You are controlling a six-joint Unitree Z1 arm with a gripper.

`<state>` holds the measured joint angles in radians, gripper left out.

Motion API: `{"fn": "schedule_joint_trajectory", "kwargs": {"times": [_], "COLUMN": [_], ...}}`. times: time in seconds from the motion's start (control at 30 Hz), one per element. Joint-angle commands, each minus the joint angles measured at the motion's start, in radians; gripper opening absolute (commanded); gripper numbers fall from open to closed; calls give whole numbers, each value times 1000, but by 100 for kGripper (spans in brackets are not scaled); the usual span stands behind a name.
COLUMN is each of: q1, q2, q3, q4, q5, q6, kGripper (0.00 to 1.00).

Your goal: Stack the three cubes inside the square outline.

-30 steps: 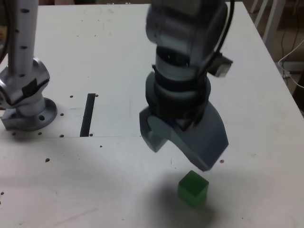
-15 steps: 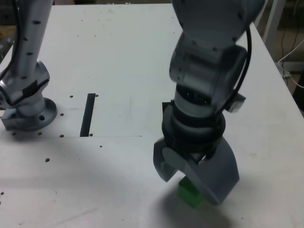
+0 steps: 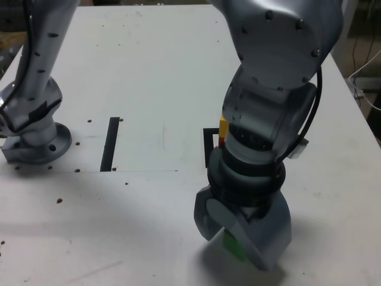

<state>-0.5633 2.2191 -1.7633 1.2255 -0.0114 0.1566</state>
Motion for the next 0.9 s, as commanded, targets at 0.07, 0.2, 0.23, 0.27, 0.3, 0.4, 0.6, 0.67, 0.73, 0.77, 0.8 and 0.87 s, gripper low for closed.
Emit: {"fn": "schedule_joint_trajectory", "kwargs": {"times": [0.07,0.2,0.23,0.27,0.3,0.4,0.6,0.67,0.73,0.77,0.8,0.87], "q1": [2,2,2,2,2,2,2,2,2,2,2,2], "q2": [7,7,7,8,8,8,8,8,8,8,8,5], "q3": [-3,-4,-4,-4,-4,-4,-3,-3,-3,-4,-4,-7], "q4": [-12,-12,-12,-12,-12,-12,-10,-9,-8,-7,-5,5], "q5": [-2,-2,-3,-3,-3,-6,-9,-9,-9,-8,-8,-2], "q6": [7,8,7,7,7,7,6,6,6,6,6,4], "kGripper": [27,27,27,27,27,27,27,27,27,27,27,27]}}
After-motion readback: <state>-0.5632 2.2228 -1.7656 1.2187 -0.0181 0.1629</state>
